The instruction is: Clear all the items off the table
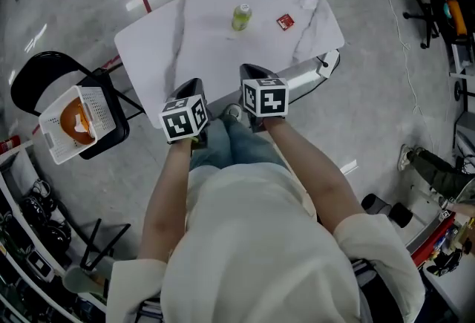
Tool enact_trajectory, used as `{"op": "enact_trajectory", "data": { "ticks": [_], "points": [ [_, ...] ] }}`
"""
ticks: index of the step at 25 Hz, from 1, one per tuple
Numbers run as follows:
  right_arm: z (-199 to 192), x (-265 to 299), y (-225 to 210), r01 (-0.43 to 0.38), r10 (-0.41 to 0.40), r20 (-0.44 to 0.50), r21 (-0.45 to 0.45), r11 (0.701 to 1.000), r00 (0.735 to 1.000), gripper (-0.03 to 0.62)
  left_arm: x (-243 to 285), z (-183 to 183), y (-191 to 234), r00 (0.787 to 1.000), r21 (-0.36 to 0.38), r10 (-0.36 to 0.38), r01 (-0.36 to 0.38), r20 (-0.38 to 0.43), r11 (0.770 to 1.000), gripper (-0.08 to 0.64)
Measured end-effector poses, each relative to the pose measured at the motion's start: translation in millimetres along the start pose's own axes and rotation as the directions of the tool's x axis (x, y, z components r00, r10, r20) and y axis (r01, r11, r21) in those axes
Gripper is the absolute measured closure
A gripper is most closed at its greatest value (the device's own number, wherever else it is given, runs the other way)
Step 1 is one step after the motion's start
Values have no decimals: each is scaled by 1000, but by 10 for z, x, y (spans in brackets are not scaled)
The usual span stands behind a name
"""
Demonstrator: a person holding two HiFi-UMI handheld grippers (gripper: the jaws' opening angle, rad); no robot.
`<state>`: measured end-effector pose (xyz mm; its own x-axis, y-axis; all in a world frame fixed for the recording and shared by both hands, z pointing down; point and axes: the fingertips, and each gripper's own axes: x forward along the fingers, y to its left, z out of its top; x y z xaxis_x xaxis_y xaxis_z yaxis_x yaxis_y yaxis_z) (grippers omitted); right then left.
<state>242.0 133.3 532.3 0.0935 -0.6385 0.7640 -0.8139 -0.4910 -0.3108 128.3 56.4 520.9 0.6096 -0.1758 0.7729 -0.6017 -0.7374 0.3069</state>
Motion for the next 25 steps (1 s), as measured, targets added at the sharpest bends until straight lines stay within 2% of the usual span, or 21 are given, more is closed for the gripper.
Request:
{"op": "enact_trajectory", "data": {
  "ticks": [7, 17, 25],
  "points": [
    [-2, 41, -172, 27, -27, 4, 44, 999, 1000, 594, 192, 25, -128, 999, 27, -27, 28, -16, 999, 551],
    [44, 303, -348, 62, -61, -21, 15, 998, 998, 594, 465, 80, -76, 999, 10, -31, 31, -33, 999, 552],
    [125, 651, -553, 100, -100, -39, -2, 995, 994, 592, 789, 22, 20, 996, 15, -32, 33, -85, 999, 552]
  ]
}}
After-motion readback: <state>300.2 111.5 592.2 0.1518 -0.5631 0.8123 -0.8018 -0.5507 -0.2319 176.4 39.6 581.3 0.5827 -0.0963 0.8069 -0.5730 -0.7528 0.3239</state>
